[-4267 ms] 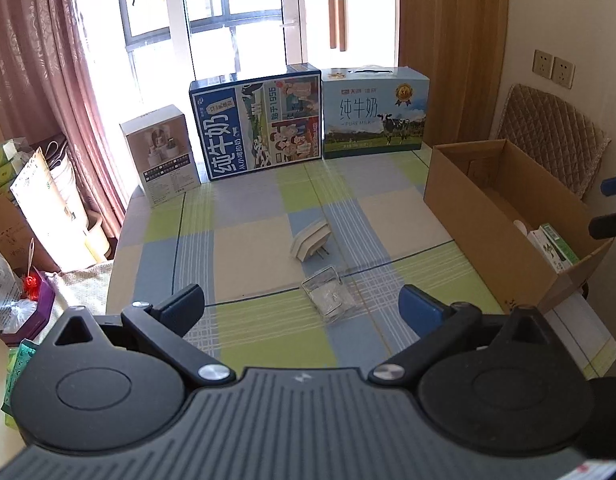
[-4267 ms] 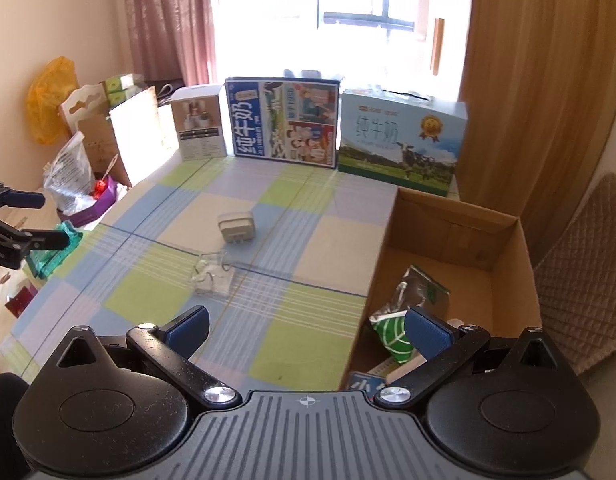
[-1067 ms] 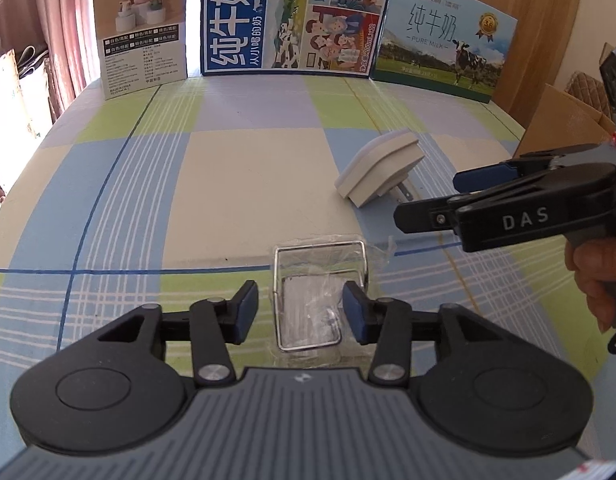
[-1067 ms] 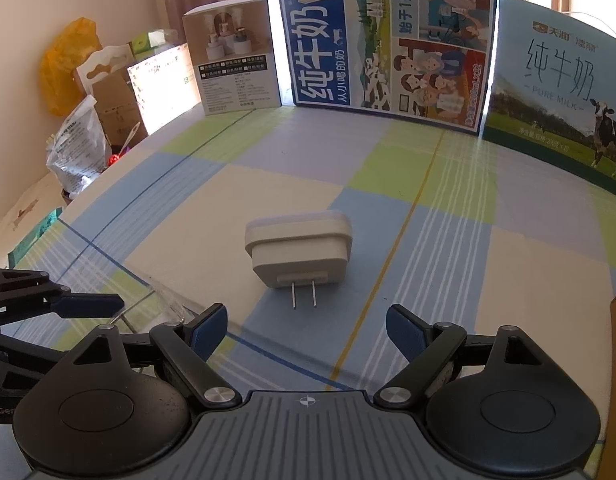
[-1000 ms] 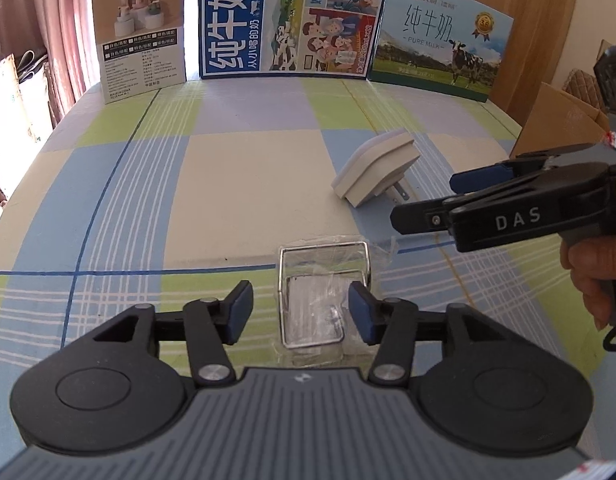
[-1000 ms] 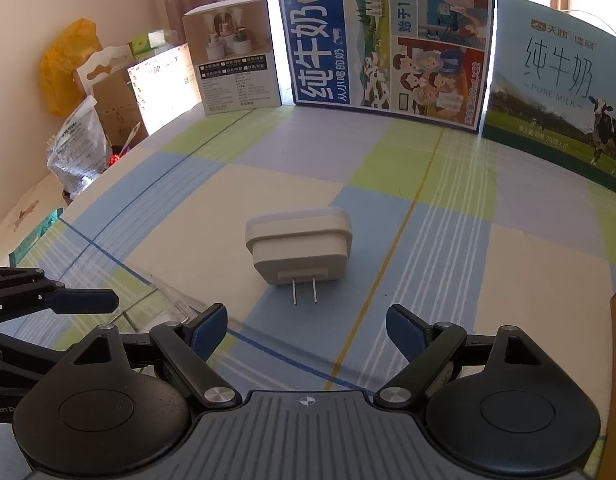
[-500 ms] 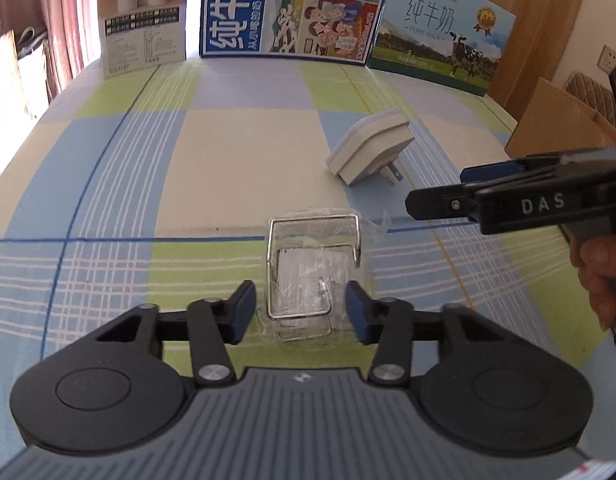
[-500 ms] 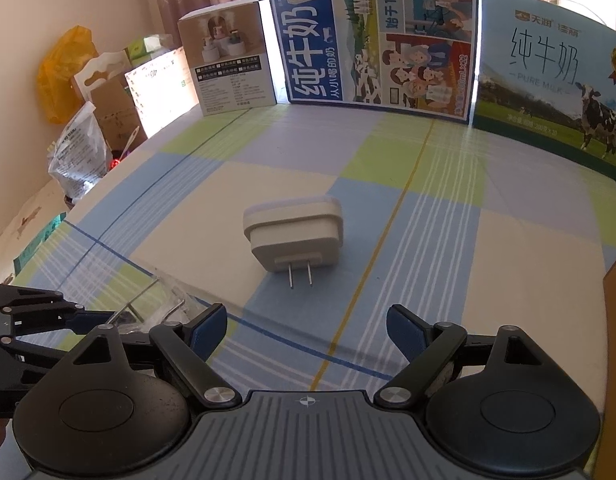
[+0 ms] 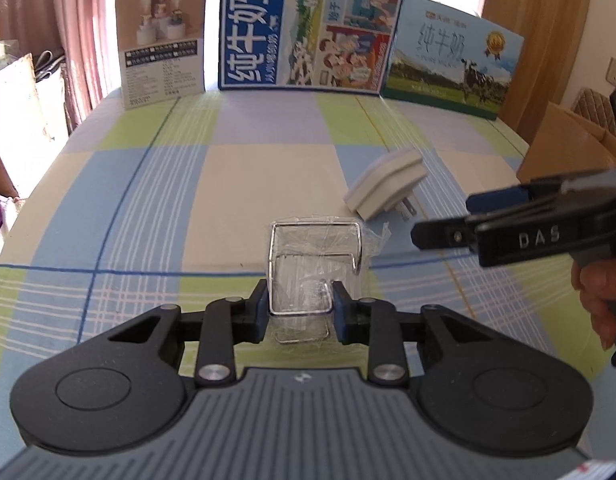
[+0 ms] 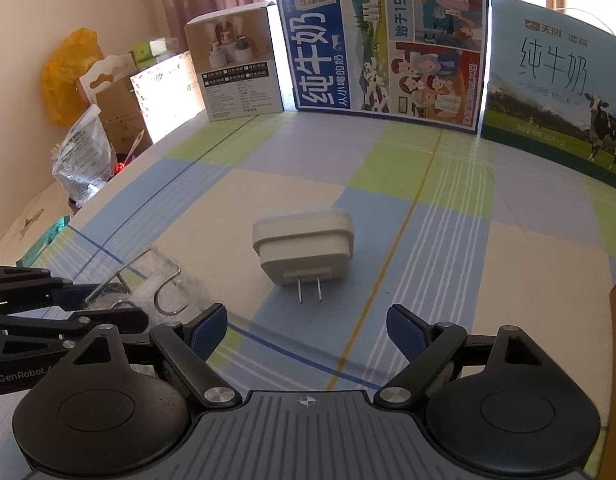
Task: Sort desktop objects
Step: 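Grasp the clear plastic holder with the left tool while the right tool grasps the white charger, then carry the plastic holder and white charger over the cardboard box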
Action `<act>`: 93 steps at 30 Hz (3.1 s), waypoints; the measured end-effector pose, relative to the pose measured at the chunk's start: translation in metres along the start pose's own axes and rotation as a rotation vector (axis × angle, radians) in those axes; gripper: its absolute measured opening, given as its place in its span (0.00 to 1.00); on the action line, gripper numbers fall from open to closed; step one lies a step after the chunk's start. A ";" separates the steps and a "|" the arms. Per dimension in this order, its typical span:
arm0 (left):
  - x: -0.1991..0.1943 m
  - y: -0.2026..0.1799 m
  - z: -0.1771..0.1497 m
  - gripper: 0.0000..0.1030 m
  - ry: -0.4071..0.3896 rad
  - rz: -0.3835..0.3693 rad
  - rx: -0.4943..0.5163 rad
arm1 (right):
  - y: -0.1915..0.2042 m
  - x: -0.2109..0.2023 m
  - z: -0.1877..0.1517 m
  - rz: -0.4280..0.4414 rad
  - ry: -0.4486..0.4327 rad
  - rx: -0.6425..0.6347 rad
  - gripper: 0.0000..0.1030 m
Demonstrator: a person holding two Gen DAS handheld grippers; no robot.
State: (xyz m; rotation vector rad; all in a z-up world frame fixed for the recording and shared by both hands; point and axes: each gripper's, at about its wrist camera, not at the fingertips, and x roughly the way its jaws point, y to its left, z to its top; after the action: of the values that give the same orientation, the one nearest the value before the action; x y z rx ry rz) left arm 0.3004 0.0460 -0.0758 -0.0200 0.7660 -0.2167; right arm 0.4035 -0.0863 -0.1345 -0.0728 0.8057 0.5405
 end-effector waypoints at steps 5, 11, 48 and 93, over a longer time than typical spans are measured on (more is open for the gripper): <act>0.015 0.005 0.008 0.25 -0.014 0.038 -0.033 | 0.003 0.013 0.006 0.000 -0.009 -0.024 0.82; 0.026 0.019 0.011 0.25 -0.038 0.074 -0.101 | 0.006 0.029 0.016 -0.023 -0.015 -0.082 0.82; 0.021 0.006 0.018 0.25 -0.048 0.056 -0.053 | 0.020 -0.002 -0.009 -0.087 0.033 -0.076 0.60; -0.153 -0.293 0.045 0.25 -0.148 -0.295 0.230 | -0.092 -0.345 -0.083 -0.337 -0.133 0.048 0.60</act>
State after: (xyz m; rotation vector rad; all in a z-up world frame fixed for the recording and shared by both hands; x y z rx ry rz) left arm 0.1692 -0.2122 0.0895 0.0689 0.5846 -0.5772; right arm 0.1983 -0.3367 0.0373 -0.1242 0.6588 0.2050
